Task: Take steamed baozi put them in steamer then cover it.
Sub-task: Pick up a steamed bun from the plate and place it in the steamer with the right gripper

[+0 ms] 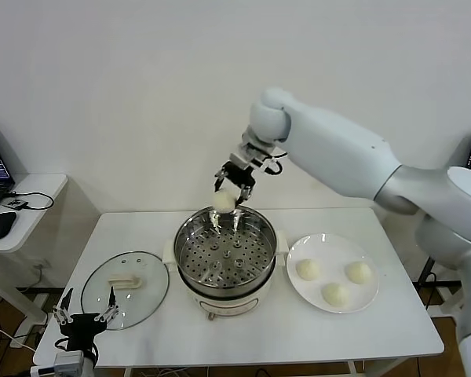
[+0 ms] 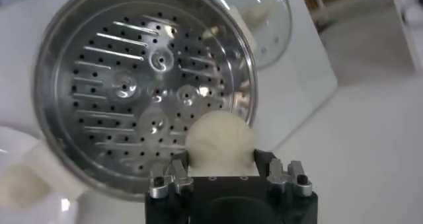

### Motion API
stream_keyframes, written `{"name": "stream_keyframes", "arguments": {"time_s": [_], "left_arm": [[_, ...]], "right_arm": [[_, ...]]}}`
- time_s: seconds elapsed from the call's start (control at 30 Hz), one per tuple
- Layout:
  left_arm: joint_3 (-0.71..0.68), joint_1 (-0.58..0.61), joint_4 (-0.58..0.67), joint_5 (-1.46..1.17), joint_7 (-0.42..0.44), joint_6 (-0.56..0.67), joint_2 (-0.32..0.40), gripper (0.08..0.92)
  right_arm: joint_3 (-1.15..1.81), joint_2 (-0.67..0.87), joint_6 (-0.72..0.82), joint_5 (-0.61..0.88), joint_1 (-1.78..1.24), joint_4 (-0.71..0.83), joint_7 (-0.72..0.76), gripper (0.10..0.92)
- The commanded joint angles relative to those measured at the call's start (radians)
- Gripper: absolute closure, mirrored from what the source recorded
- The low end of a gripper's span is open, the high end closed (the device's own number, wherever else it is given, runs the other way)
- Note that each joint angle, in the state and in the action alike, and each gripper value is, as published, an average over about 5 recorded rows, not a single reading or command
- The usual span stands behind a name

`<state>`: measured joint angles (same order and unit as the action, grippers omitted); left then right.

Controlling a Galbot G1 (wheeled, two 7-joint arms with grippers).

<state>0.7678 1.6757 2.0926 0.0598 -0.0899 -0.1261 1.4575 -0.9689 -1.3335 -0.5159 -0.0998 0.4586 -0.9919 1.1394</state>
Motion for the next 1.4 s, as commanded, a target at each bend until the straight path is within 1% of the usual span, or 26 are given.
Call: {"name": "stream_keyframes", "arguments": {"time_s": [0.03,0.4,0.73,1.17,1.4], "left_arm": [[0.001,0.002,-0.003,0.002,0.0,0.001,0.0,0.177],[-0.006,-0.005,-0.024,0.007,0.001,0.001,0.006,0.177],[-0.011,-0.005,-0.03,0.007,0.002,0.001,0.011,0.177],[-0.01,0.002,-0.032,0.007,-0.001,0.002,0.014,0.177],[-0.011,-0.001,-0.037,0.007,0.0,0.001,0.014,0.177]], "right_arm": [[-0.053,-0.08,-0.297,-0.193,-0.041,0.133,-0.179,0.404],[-0.067,-0.089,-0.313,-0.284,-0.071,0.153,-0.184,0.399],[-0.083,-0.089,-0.312,-0.263,-0.085,0.153,-0.138,0.398],[-0.035,-0.095,-0.312,-0.353,-0.121,0.187,-0.157,0.397],[-0.035,-0.102,-0.308,-0.336,-0.133,0.201,-0.166,0.389]]}}
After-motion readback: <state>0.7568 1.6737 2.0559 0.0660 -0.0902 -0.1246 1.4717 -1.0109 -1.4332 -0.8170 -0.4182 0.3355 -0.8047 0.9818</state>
